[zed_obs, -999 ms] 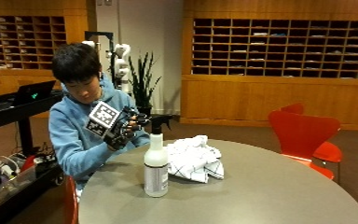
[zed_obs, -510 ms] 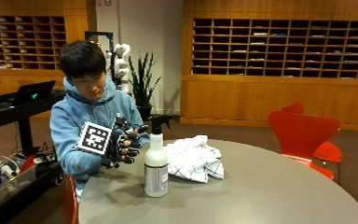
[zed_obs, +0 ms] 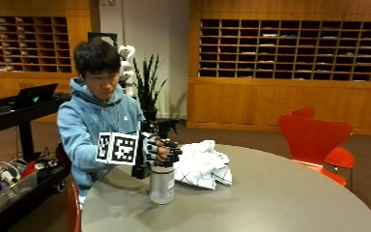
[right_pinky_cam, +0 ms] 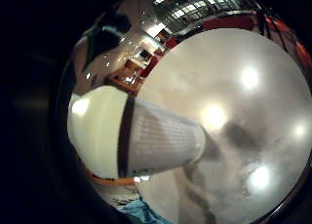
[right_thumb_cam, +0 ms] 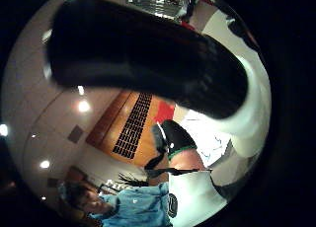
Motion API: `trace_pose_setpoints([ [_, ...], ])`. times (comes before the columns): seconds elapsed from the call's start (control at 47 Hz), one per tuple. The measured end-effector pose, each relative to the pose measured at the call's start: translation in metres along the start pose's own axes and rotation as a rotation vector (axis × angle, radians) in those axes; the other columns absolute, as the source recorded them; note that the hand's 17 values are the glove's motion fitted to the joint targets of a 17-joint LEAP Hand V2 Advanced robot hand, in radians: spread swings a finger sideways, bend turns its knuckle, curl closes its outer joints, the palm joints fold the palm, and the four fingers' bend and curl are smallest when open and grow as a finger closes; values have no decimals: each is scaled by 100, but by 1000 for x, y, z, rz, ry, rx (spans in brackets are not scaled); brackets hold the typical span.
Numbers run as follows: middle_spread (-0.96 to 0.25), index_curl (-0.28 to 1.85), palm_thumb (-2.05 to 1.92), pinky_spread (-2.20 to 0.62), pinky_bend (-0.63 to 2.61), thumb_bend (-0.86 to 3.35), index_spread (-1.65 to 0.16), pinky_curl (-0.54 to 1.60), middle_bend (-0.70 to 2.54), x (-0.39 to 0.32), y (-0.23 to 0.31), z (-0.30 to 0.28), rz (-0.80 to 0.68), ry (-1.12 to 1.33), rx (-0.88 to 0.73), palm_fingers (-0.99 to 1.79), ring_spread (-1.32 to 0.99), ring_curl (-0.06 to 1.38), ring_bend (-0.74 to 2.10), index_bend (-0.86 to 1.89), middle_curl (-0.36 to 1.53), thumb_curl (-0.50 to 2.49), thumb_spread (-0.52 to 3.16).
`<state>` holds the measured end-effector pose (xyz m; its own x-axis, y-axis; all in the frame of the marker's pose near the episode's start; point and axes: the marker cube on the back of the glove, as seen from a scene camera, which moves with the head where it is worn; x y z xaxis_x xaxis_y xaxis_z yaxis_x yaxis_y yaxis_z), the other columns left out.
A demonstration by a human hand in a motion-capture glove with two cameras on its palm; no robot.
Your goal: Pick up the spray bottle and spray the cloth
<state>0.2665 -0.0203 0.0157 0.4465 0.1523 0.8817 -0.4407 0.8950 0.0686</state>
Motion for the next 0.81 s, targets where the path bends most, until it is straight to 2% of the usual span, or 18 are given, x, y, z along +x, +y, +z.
trace_pose_setpoints([
  [0.213, -9, 26, 82, 1, 29, 5, -23, 33, 29, -9, -20, 19, 35, -89, -89, 113, -11, 36, 59, 21, 37, 44, 91],
  [0.34, -12, 33, 89, -8, 23, 1, -23, 35, 49, -19, -27, 38, 39, -49, -135, 138, -15, 40, 60, 25, 45, 51, 70],
  [0.532, -12, 42, 94, -18, 27, -2, -21, 37, 54, -50, -30, 84, 5, 175, -276, 143, -17, 43, 63, 36, 48, 60, 47],
  [0.808, -12, 49, 94, -24, 32, -3, -20, 39, 60, -128, -25, 153, -175, 757, -479, 142, -18, 45, 65, 44, 51, 67, 31],
])
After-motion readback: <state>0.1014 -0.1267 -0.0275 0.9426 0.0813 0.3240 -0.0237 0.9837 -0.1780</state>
